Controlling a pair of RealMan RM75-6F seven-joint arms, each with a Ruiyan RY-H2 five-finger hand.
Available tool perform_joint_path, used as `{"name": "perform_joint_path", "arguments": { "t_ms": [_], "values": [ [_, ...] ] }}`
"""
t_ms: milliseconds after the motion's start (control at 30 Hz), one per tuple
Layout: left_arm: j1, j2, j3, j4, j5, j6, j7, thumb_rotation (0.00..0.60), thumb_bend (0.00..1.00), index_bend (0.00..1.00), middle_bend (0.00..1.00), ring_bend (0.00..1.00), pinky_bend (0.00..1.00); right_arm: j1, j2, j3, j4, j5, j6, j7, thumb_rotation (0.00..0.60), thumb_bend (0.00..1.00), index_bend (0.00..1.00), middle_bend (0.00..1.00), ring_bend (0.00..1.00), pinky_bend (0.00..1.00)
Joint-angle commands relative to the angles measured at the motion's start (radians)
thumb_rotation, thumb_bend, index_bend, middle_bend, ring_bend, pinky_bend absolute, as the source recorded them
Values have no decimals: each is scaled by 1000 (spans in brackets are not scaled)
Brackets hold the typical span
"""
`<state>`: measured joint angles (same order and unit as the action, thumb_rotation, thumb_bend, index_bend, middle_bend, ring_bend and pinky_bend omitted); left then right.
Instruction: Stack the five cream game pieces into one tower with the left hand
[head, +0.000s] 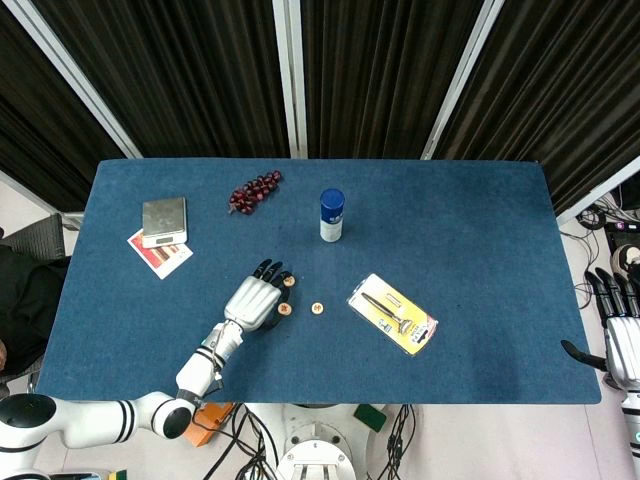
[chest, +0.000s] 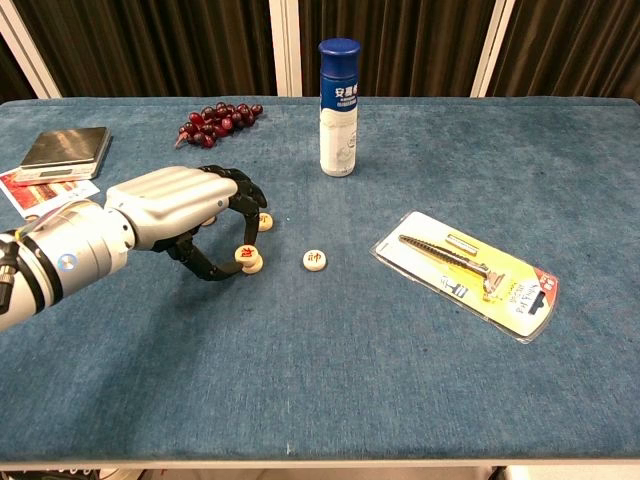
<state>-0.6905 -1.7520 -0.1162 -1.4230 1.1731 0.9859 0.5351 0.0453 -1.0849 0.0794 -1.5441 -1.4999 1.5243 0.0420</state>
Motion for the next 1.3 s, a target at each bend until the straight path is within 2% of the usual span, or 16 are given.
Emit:
{"name": "perform_joint_path", "arguments": {
  "t_ms": [33,667,833,1000,1133,1300],
  "values": [
    [-1,0,2,-1,-2,0,1,600,353,446,133,0,11,0,0,0,1,1,0,1,600,175,0,98,0,60],
    [-5,2,12,-12,-25,9,23,600,343,377,111,0,11,-3,-2,-1,11,1,2,14,600,175,0,98,0,60],
    [-3,32,6,-68,0,37,18,600,342,360,111,0,11,-6,-2,-1,13,-1,6,17,600,175,0,98,0,60],
    [-24,57,-43,-119,-3,47,15,600,343,360,111,0,11,-6,-2,-1,13,-6,11,17,600,174,0,98,0,60],
    [-73,40,-98,-88,-86,-3,41,600,345,371,111,0,11,-10,-2,-4,13,-13,18,21,600,174,0,98,0,60],
    [-124,-3,-133,-33,-159,-23,82,600,303,372,111,0,11,-16,0,-5,18,-11,23,30,600,175,0,98,0,60]
  ]
}}
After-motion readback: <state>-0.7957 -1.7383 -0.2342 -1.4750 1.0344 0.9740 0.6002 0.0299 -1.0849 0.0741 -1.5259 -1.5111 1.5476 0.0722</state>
